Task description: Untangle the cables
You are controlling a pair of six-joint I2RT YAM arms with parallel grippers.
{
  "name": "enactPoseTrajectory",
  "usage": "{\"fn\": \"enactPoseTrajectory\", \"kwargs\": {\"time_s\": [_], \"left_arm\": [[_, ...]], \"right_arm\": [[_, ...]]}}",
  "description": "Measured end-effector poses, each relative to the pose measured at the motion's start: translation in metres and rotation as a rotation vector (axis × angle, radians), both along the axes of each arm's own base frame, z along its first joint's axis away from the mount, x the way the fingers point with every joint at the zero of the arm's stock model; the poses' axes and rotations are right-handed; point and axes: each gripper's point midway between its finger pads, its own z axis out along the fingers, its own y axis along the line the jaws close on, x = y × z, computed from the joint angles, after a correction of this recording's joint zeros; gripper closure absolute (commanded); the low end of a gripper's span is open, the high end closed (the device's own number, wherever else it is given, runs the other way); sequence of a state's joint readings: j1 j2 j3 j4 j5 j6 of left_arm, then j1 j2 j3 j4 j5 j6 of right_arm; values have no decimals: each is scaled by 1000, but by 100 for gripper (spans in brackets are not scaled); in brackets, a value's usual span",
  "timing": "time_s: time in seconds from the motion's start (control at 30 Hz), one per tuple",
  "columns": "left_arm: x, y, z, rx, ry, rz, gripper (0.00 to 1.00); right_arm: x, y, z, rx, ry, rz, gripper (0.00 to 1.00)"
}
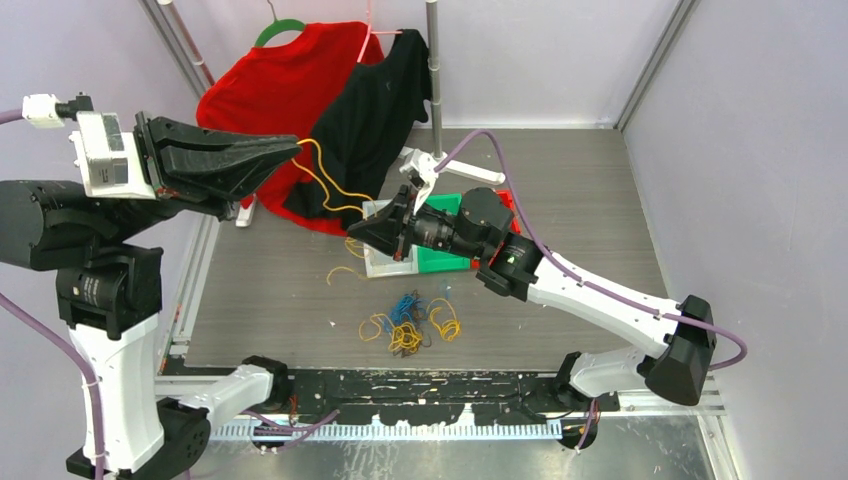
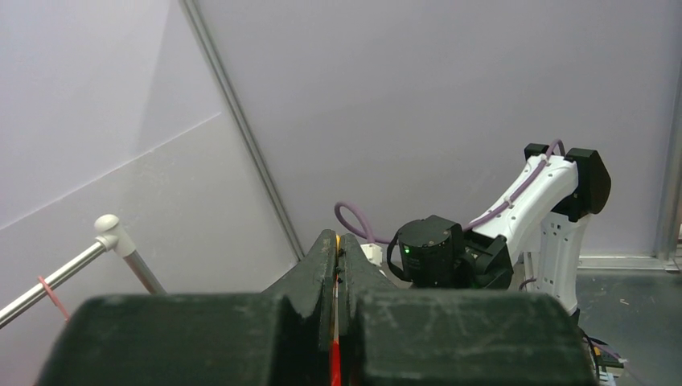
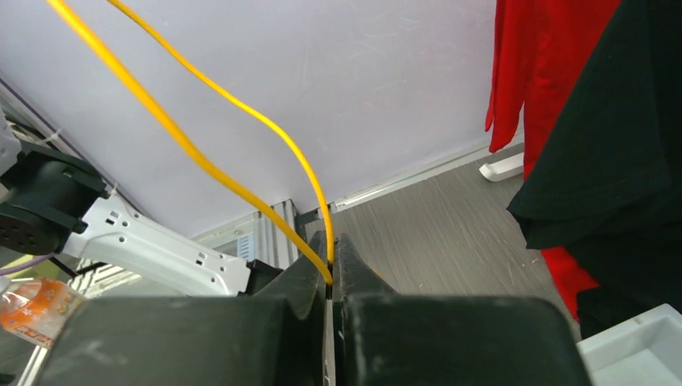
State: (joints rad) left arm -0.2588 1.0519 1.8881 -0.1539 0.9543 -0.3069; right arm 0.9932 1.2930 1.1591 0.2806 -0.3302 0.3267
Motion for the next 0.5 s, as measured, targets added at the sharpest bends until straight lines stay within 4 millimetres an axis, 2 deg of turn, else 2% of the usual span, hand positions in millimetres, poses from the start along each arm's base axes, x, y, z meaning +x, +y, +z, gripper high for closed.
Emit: {"fn": "enactPoseTrajectory", "kwargs": {"time_s": [0.13,0.17,0.23,0.3,0.37,0.4,0.47,0.5], "left_arm": [[-3,1,-3,1,1,2,100],[-3,1,-6,2,4,4,96],[1,1,-17,12,21,16,78],[7,1,-35,31,54,31,64],[15,0,-61,65,108,43,37],[21,-1,-80,97,130,49,28],[29,-3,-118,177,184,56,16],[35,-3,-144,230,229,60,14]], "right_arm": [[6,-5,3,8,-3,-25,99],[8,-7,4,9,-2,-34,99],[20,-20,6,7,13,-77,99],[41,-42,11,14,45,-159,99],[66,-69,15,24,85,-258,99],[82,-87,16,23,117,-320,99],[112,-123,19,20,164,-455,99],[127,-143,20,16,187,-531,99]]}}
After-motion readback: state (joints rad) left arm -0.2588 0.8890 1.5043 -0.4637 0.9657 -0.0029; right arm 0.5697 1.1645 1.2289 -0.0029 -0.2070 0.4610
